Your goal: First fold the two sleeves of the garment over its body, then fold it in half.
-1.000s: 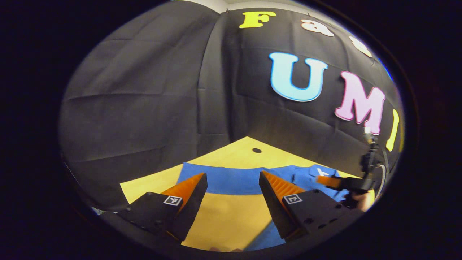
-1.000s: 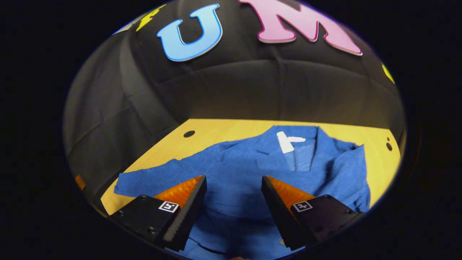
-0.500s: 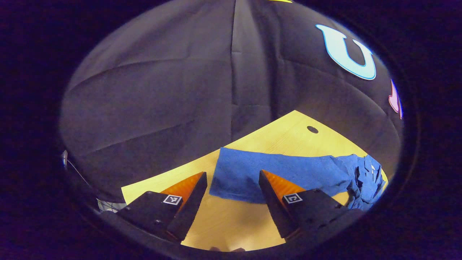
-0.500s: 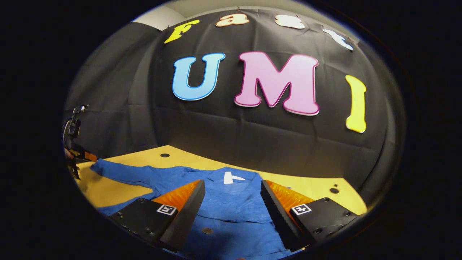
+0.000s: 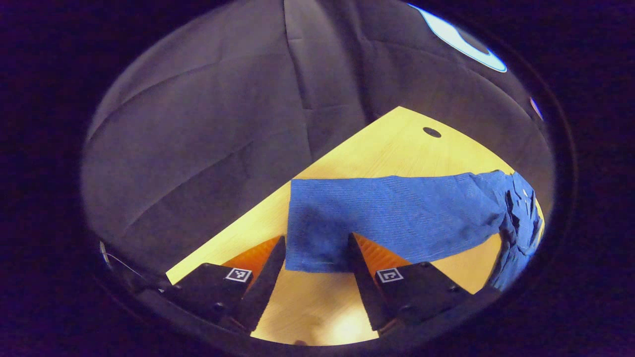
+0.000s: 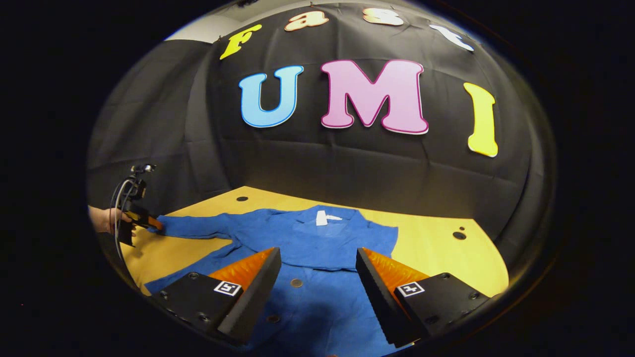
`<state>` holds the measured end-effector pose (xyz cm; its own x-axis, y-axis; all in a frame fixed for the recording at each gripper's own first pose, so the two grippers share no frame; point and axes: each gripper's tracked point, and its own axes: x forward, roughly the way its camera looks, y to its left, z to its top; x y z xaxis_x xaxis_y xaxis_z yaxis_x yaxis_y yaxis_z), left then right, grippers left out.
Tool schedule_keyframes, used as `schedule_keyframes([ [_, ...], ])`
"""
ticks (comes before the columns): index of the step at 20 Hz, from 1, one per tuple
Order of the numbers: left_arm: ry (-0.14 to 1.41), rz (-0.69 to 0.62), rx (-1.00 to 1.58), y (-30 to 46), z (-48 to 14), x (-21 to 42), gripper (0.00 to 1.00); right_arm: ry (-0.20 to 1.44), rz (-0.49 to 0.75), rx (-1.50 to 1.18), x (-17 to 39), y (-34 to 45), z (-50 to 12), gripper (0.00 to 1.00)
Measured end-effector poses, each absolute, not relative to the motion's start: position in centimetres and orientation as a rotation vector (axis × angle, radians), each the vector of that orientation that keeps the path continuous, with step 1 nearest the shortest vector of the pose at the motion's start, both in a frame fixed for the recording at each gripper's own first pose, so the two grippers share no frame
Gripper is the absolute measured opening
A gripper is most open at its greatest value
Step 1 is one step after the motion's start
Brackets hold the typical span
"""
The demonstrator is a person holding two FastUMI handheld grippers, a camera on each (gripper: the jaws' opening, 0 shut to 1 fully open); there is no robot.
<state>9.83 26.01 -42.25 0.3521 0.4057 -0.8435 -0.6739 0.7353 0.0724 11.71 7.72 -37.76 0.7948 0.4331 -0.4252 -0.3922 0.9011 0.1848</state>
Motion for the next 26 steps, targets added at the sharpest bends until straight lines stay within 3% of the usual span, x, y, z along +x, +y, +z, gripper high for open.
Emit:
schedule_keyframes([
  [1,0.991,0.688,-0.319,25.8,-42.0,10.3,0.56,0.475,0.443,0.078,11.7,7.5,-37.9,0.97],
  [2,0.991,0.675,-0.322,25.4,-42.0,10.7,0.53,0.471,0.435,0.07,12.0,7.0,-38.0,0.97],
  [5,0.967,0.669,-0.325,25.0,-42.7,12.1,0.09,0.467,0.393,0.079,13.1,5.2,-38.3,0.97],
  [6,0.942,0.675,-0.334,25.1,-42.4,11.8,0.1,0.472,0.378,0.081,13.4,4.5,-38.6,0.97],
  [7,0.924,0.679,-0.351,25.1,-42.2,12.2,0.03,0.48,0.362,0.08,13.5,3.7,-38.9,0.97],
  [12,0.855,0.708,-0.387,24.1,-41.5,13.3,0.0,0.499,0.311,0.048,14.1,0.8,-40.1,0.97],
  [15,0.728,0.663,-0.399,21.7,-37.7,16.5,0.0,0.509,0.288,0.026,14.1,-0.9,-40.6,0.97],
  [20,0.564,0.462,-0.344,12.5,-29.5,24.5,0.0,0.537,0.222,0.02,13.5,-4.1,-41.4,0.97],
  [26,0.472,0.08,-0.312,-6.5,-23.5,32.6,0.0,0.613,0.13,0.033,11.1,-8.5,-43.6,0.97],
])
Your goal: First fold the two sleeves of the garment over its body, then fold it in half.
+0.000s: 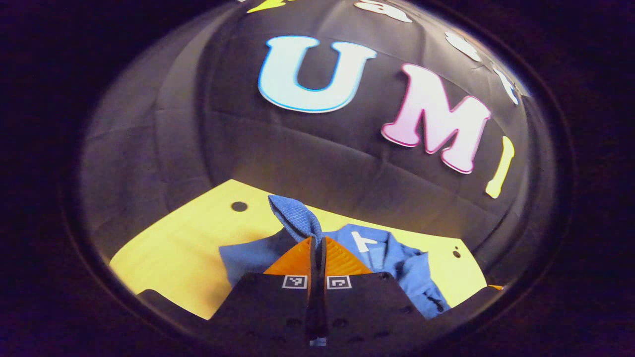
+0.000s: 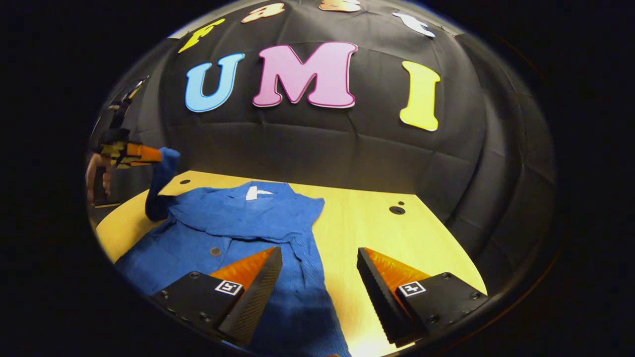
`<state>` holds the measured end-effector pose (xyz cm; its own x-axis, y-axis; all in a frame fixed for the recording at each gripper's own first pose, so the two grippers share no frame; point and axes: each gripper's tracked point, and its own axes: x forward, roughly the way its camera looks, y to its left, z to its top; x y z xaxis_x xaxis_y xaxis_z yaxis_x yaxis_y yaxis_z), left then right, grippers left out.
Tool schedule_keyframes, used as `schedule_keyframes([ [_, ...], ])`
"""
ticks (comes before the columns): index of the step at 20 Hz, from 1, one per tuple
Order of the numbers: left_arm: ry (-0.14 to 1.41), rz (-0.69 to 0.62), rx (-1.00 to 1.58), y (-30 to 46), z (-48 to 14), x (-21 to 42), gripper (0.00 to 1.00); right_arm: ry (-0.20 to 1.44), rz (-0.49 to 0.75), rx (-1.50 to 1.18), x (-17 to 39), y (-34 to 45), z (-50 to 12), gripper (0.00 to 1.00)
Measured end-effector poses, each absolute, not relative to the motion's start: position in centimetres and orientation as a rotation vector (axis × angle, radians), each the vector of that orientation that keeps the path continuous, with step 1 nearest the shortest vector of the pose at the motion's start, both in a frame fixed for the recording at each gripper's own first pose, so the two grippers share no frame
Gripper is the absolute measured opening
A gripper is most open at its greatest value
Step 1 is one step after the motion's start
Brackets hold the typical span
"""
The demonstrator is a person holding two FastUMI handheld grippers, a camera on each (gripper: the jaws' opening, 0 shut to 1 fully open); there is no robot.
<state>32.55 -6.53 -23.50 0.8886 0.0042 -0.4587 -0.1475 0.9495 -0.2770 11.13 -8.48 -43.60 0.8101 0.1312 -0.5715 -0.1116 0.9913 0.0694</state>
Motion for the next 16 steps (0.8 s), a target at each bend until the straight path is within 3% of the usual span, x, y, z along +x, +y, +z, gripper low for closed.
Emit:
schedule_keyframes([
  [3,0.482,-0.085,-0.305,-16.1,-23.8,35.0,0.0,0.681,0.084,0.053,9.1,-10.6,-45.1,0.98],
  [8,0.486,-0.231,-0.442,-27.1,-24.7,37.5,0.0,0.723,-0.007,0.097,7.4,-14.4,-45.7,0.97],
  [11,0.485,-0.255,-0.445,-28.4,-25.5,37.6,0.28,0.729,-0.044,0.126,6.8,-16.1,-45.5,0.98],
  [12,0.477,-0.26,-0.447,-28.5,-25.4,37.6,0.32,0.727,-0.05,0.131,6.7,-16.3,-45.4,0.98],
  [14,0.46,-0.245,-0.429,-27.6,-25.3,37.0,0.79,0.732,-0.047,0.138,6.2,-16.3,-45.6,0.97],
  [16,0.444,-0.221,-0.396,-25.2,-25.1,35.4,0.84,0.75,-0.019,0.132,5.4,-15.3,-45.7,0.96],
])
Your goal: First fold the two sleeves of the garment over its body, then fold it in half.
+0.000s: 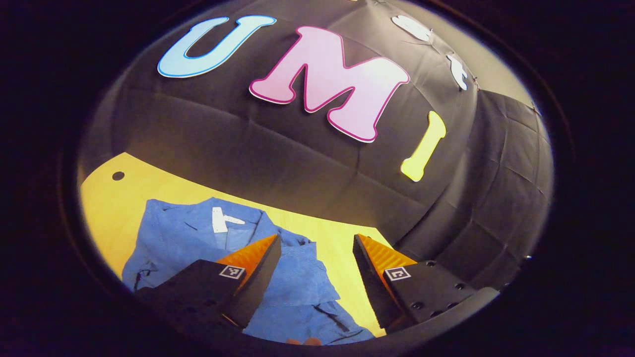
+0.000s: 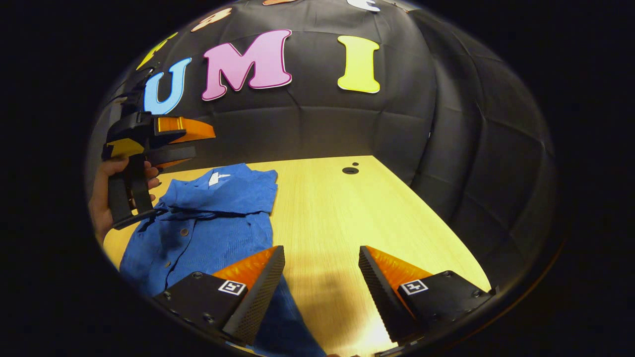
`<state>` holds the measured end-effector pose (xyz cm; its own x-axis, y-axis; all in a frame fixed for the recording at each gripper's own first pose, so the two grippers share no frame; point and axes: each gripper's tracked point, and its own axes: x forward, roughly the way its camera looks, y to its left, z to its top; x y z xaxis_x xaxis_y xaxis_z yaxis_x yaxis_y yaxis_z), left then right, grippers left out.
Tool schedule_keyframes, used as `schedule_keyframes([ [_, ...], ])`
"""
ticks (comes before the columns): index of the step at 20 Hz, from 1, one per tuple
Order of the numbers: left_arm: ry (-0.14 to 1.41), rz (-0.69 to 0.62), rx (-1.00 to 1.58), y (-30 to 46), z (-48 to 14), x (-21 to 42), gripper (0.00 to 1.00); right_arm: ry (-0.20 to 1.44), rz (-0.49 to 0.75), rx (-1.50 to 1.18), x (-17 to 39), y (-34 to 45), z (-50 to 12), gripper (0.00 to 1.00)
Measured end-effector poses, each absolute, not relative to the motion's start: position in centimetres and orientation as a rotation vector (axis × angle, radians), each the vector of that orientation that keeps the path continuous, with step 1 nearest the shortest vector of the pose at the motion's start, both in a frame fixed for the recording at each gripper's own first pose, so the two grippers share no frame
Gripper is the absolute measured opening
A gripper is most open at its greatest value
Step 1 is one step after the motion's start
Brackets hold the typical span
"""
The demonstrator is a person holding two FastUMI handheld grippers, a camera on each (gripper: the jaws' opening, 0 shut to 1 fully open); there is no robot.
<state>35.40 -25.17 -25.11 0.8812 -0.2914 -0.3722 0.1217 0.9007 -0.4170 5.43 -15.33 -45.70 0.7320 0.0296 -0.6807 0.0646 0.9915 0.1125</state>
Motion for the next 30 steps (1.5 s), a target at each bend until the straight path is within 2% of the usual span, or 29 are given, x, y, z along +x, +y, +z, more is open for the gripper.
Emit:
schedule_keyframes([
  [1,0.442,-0.212,-0.385,-23.9,-25.1,34.2,0.8,0.758,-0.002,0.127,5.0,-14.8,-45.7,0.96],
  [2,0.455,-0.203,-0.377,-22.2,-25.4,32.3,0.85,0.768,0.018,0.124,4.5,-14.3,-45.8,0.96],
  [4,0.517,-0.181,-0.359,-19.0,-26.7,28.0,0.84,0.8,0.056,0.128,3.2,-13.1,-46.0,0.96],
  [7,0.72,-0.101,-0.267,-12.9,-30.6,18.9,0.85,0.848,0.086,0.095,1.1,-12.2,-46.3,0.96],
  [8,0.796,-0.06,-0.223,-10.5,-31.5,15.4,0.89,0.868,0.098,0.093,0.3,-11.8,-46.4,0.97],
  [9,0.851,-0.024,-0.193,-8.2,-32.4,12.0,0.89,0.888,0.106,0.097,-0.6,-11.3,-46.6,0.96],
  [10,0.892,0.004,-0.181,-6.4,-33.1,9.3,0.85,0.912,0.11,0.103,-1.6,-11.0,-46.9,0.96],
  [14,1.093,0.04,-0.22,-5.0,-35.6,0.8,0.85,1.021,0.079,0.064,-5.3,-12.0,-48.6,0.98],
  [16,1.167,0.029,-0.267,-5.9,-37.2,-1.9,0.85,1.061,0.057,0.094,-6.3,-11.9,-49.4,0.98],
  [17,1.184,0.025,-0.289,-6.3,-37.7,-2.6,0.82,1.076,0.042,0.097,-7.7,-11.9,-49.3,0.98],
  [18,1.177,0.038,-0.286,-6.3,-37.6,-3.0,0.85,1.095,0.03,0.084,-8.5,-12.1,-49.7,0.98],
  [19,1.161,0.026,-0.29,-6.5,-38.0,-2.3,0.85,1.129,0.036,0.074,-9.3,-11.9,-50.2,1.0],
  [23,1.162,0.048,-0.233,-6.0,-38.3,-2.1,0.79,1.113,0.008,0.11,-8.6,-11.2,-50.2,0.97],
  [25,1.179,0.081,-0.14,-5.5,-38.8,-1.9,0.82,1.123,-0.005,0.109,-8.9,-10.9,-50.3,0.95],
  [26,1.187,0.078,-0.09,-5.8,-39.0,-1.8,0.69,1.122,-0.009,0.122,-8.9,-10.6,-50.1,0.94],
  [27,1.177,0.053,-0.072,-6.3,-38.8,-1.4,0.57,1.127,-0.006,0.12,-8.9,-10.0,-50.3,0.84],
  [28,1.18,0.056,-0.08,-6.7,-39.1,-1.3,0.58,1.121,0.017,0.115,-8.7,-9.4,-50.2,0.74],
  [29,1.182,0.073,-0.087,-6.7,-39.2,-1.1,0.31,1.129,0.042,0.111,-8.7,-8.6,-50.2,0.62],
  [30,1.176,0.068,-0.095,-6.9,-39.2,-1.0,0.29,1.127,0.061,0.097,-8.6,-8.2,-50.1,0.4],
])
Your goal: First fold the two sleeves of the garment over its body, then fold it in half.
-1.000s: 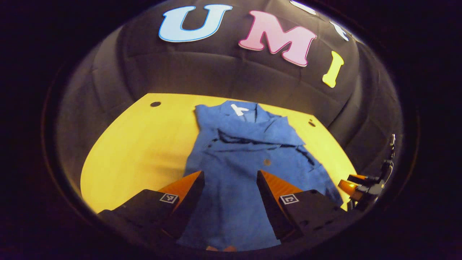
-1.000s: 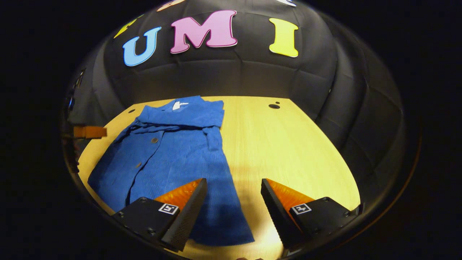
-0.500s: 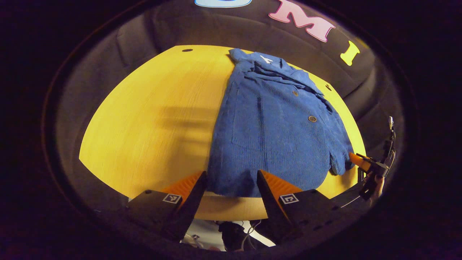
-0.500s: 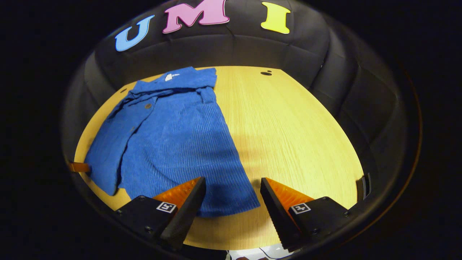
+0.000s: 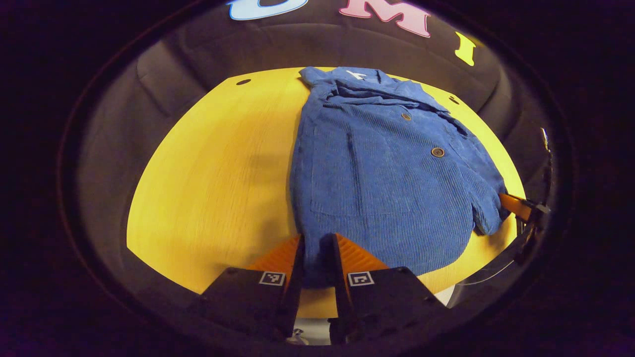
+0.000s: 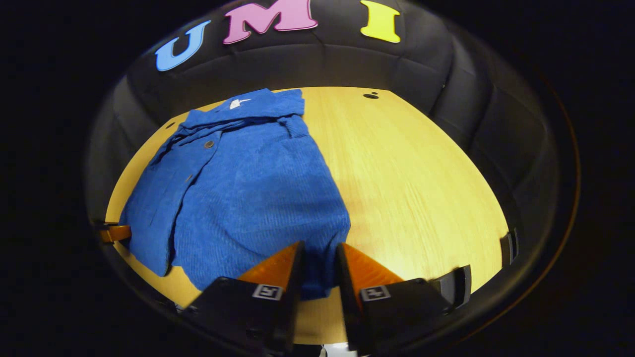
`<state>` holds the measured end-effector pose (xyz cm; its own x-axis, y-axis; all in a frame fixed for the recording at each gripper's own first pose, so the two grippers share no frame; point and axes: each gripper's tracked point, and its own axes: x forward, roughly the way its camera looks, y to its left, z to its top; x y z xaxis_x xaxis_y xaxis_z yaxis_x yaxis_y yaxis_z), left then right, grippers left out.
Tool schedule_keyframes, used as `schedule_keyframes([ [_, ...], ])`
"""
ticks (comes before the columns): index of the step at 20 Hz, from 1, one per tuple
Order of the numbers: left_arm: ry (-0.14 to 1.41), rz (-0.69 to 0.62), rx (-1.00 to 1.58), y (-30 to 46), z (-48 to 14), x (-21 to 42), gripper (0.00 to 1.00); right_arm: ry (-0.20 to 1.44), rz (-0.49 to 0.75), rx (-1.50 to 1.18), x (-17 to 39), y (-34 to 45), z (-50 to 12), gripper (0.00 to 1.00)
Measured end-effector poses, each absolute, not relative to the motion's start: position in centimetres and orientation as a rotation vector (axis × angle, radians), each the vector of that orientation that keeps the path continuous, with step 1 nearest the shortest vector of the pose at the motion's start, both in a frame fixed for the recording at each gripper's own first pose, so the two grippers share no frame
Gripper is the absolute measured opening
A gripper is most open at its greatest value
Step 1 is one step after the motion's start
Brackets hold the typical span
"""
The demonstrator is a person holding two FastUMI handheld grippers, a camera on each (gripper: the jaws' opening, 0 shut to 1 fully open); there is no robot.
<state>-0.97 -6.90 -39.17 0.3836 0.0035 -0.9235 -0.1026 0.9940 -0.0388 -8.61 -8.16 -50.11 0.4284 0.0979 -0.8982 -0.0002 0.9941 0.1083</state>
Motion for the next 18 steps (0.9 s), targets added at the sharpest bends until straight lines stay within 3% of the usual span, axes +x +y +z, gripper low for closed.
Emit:
schedule_keyframes([
  [1,1.172,0.084,-0.118,-7.2,-38.6,-1.1,0.18,1.124,0.075,0.067,-8.6,-8.1,-50.1,0.19],
  [2,1.16,0.087,-0.145,-7.5,-38.9,-0.9,0.07,1.12,0.095,0.042,-8.7,-8.1,-49.9,0.13],
  [4,1.153,0.063,-0.18,-7.7,-39.2,-1.1,0.01,1.114,0.142,0.042,-8.6,-7.6,-49.9,0.06],
  [10,1.124,0.059,-0.347,-8.7,-38.1,0.4,0.0,1.116,0.132,0.215,-6.8,-5.7,-48.7,0.05],
  [18,0.892,-0.023,-0.352,-11.0,-31.4,11.0,0.0,0.915,0.231,0.32,4.6,-1.1,-42.9,0.05],
])
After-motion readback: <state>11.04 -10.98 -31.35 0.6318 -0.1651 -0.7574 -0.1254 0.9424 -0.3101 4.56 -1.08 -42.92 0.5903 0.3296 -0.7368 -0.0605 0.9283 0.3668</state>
